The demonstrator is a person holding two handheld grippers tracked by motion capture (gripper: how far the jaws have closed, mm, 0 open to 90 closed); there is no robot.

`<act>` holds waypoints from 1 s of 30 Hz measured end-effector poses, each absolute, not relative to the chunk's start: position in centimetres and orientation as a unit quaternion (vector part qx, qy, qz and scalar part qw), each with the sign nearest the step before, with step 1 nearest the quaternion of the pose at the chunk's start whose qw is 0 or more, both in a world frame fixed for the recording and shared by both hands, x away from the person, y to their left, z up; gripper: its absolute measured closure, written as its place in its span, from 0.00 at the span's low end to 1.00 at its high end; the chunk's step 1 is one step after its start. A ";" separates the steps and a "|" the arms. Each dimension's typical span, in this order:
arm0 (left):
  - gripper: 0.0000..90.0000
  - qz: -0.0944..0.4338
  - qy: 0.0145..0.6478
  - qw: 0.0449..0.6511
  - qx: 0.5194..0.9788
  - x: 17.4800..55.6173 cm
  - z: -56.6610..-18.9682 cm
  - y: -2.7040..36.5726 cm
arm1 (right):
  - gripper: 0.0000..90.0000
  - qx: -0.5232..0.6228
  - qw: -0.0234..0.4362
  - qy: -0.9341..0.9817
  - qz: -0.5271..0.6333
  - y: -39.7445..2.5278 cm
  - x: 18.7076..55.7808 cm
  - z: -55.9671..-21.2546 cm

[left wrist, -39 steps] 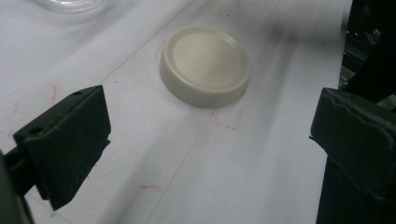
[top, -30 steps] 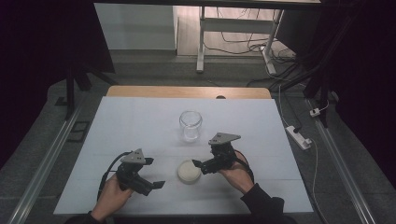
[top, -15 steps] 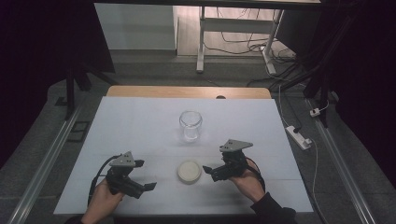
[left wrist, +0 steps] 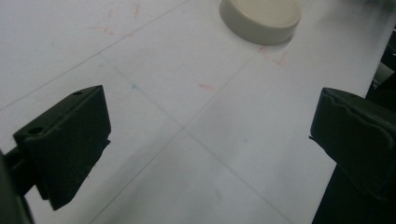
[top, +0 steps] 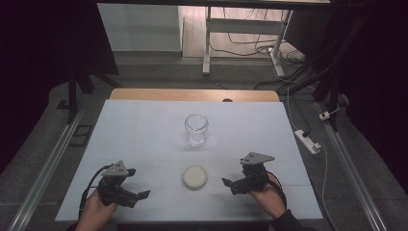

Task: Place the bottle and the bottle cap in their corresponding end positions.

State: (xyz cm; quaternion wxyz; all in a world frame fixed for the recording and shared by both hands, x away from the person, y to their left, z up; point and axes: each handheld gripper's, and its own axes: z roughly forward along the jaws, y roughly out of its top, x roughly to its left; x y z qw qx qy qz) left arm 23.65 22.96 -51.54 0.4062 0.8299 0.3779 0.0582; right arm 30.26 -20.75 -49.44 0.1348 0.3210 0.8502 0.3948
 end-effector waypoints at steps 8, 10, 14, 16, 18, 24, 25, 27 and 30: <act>0.00 0.063 0.401 0.398 0.823 22.7 -52.0 24.4 | 0.00 0.331 0.145 0.856 0.371 -22.2 29.1 -50.2; 0.00 0.065 0.407 0.399 0.819 22.5 -52.0 24.8 | 0.00 0.336 0.147 0.853 0.372 -22.6 28.8 -50.1; 0.00 0.065 0.417 0.400 0.814 21.9 -52.2 25.6 | 0.00 0.350 0.147 0.846 0.374 -23.7 28.3 -50.2; 0.00 0.066 0.422 0.401 0.811 21.7 -52.2 26.0 | 0.00 0.357 0.148 0.843 0.373 -24.2 28.0 -50.3; 0.00 0.067 0.427 0.401 0.808 21.4 -52.3 26.3 | 0.00 0.364 0.147 0.841 0.373 -24.7 27.8 -50.4; 0.00 0.068 0.441 0.401 0.800 20.7 -52.5 27.3 | 0.00 0.384 0.152 0.832 0.370 -26.5 27.0 -50.4; 0.00 0.069 0.443 0.400 0.799 20.6 -52.5 27.4 | 0.00 0.388 0.153 0.830 0.370 -26.8 26.9 -50.4; 0.00 0.069 0.447 0.399 0.797 20.4 -52.6 27.7 | 0.00 0.396 0.155 0.826 0.369 -27.5 26.7 -50.5; 0.00 0.070 0.453 0.403 0.792 20.0 -52.6 28.1 | 0.00 0.405 0.156 0.823 0.367 -28.1 26.4 -50.5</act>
